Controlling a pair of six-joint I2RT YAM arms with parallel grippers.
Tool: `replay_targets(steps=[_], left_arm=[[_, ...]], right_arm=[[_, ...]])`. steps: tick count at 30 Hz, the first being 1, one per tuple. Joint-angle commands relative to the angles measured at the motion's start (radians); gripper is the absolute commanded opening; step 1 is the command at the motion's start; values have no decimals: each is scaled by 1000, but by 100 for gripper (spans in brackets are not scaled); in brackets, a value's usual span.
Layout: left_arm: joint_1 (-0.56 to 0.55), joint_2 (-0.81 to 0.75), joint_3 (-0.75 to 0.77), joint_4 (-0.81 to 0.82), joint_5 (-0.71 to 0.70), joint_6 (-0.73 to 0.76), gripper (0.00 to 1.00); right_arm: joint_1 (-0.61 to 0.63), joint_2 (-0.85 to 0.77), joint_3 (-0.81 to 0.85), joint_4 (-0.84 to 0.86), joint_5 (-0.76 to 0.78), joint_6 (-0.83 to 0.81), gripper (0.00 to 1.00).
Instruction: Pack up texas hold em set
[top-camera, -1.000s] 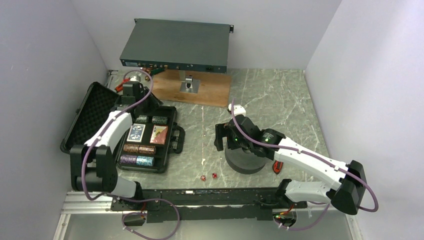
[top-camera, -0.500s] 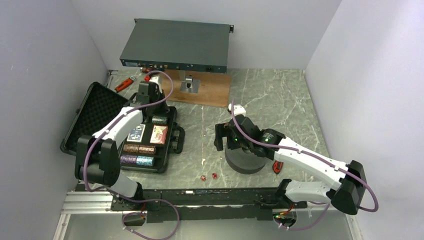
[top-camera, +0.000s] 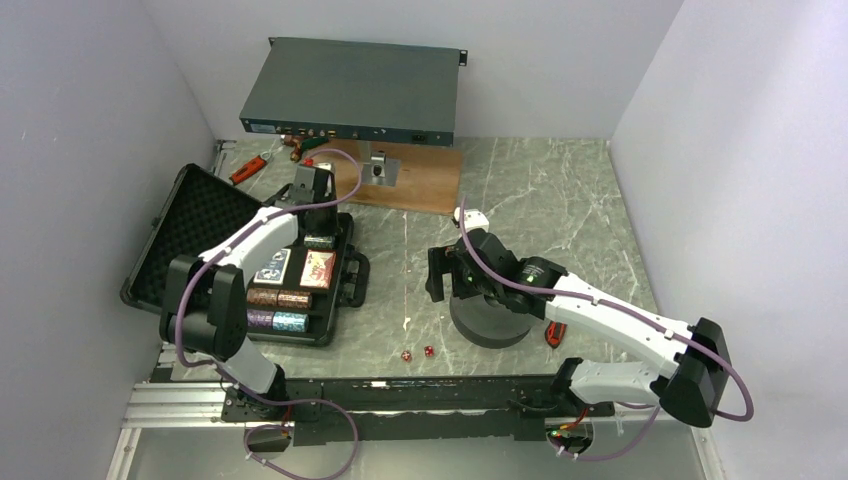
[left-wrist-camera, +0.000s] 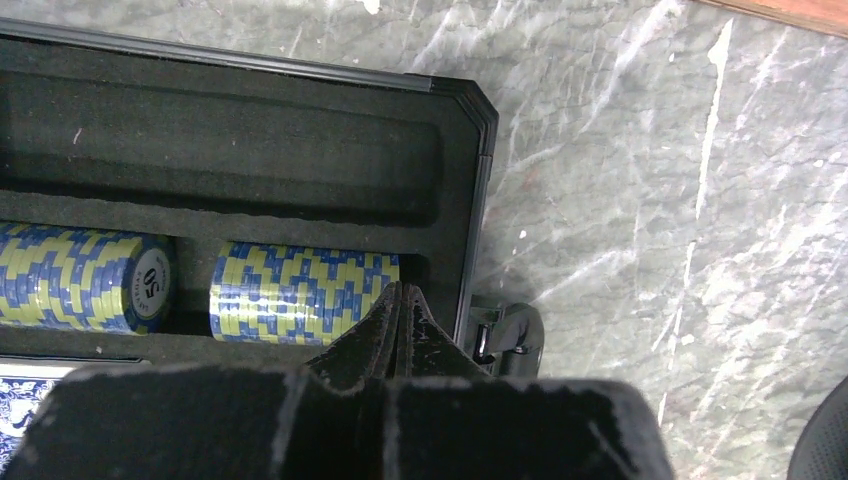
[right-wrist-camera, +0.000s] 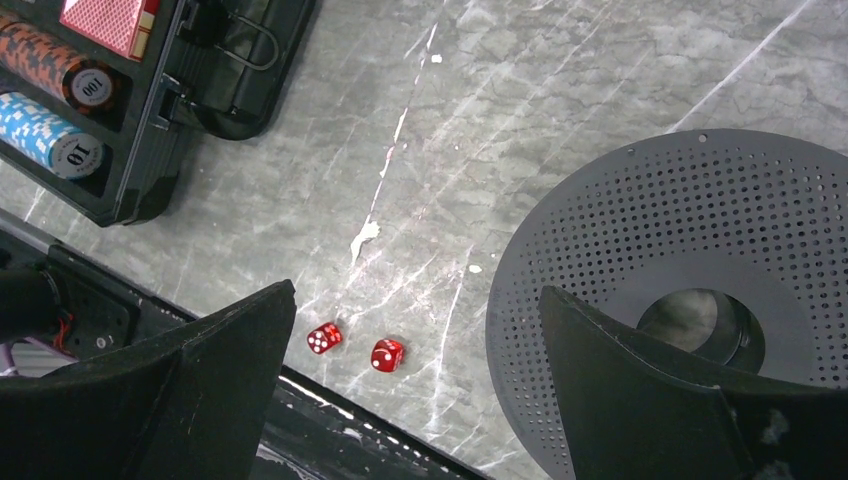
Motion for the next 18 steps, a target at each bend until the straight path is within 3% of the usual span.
replay_targets(steps=[1,18], left_arm=[[-12,19,47,-25,-54,27,0],[-84,32,60,-61,-160,51,0]], right_arm=[[-4,6,22,33,-5,3,95],[-4,36,30,43,-24,-3,95]])
